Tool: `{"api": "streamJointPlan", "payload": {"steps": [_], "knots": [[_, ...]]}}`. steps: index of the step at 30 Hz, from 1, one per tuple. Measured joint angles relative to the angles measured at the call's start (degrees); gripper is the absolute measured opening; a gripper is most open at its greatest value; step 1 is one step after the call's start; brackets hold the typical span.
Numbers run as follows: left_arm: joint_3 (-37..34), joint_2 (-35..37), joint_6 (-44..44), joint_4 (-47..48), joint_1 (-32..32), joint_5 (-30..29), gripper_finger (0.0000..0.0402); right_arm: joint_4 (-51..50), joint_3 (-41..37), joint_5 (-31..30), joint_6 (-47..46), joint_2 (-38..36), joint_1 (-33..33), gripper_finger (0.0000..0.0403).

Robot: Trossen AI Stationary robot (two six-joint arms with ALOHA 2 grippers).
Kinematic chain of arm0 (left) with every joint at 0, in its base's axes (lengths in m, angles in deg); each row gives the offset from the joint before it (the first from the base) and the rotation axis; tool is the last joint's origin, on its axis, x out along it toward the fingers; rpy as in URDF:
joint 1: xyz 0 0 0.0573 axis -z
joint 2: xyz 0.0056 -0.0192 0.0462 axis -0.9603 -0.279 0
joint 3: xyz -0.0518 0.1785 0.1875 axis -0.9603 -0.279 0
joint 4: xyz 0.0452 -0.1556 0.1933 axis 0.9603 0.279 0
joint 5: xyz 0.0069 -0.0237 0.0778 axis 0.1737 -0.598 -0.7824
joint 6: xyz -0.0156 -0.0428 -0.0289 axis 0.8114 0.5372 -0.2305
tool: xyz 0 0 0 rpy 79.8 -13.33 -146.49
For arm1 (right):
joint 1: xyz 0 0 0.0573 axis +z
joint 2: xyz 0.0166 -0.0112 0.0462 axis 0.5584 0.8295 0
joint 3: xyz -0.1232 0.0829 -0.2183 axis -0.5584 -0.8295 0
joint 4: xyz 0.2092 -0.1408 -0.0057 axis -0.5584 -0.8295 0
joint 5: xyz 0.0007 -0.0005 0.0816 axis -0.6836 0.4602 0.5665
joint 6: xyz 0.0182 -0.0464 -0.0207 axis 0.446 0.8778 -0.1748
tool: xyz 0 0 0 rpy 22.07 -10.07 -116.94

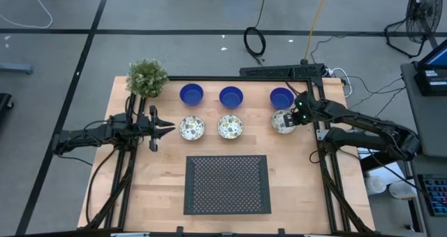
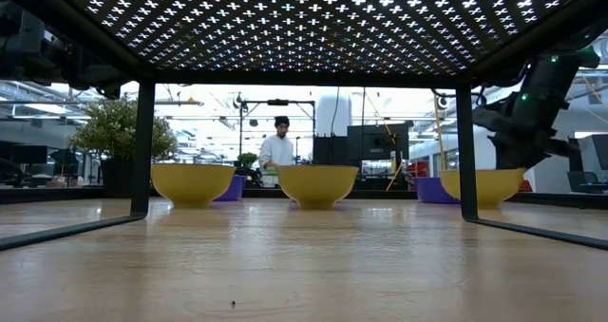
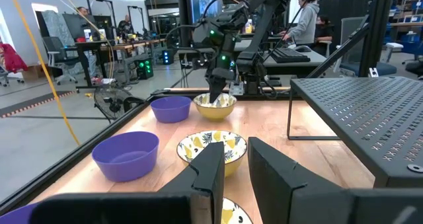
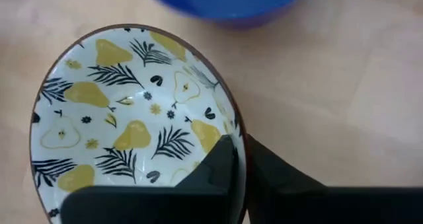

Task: Pick & Place Mini bowls
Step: Put the right patterned yellow bowl on the shelf

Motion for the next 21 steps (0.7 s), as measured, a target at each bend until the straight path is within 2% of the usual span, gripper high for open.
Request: {"api": "streamJointPlan", "payload": {"steps": [2, 6, 10, 15, 21], "knots": [[0.0, 0.0, 0.0, 0.0, 0.0, 0.0, 0.0074, -0.1, -0.1, 1.2, 1.2, -1.7, 0.4, 0.0009], [0.0, 0.0, 0.0, 0.0, 0.0, 0.0, 0.0074, 1.8, 0.7, -0.6, 3.4, -6.8, 2.0, 0.0005], [0.0, 0.0, 0.0, 0.0, 0.0, 0.0, 0.0074, 8.3, 0.9, -0.6, 4.2, -13.0, 5.1, 0.0003], [0.0, 0.0, 0.0, 0.0, 0.0, 0.0, 0.0074, 24.8, 0.6, -2.3, 6.9, -18.5, 11.8, 0.0002], [0.0, 0.0, 0.0, 0.0, 0.0, 0.0, 0.0074, 53.8, -3.0, -2.0, 16.5, -18.0, 20.2, 0.0001]]}}
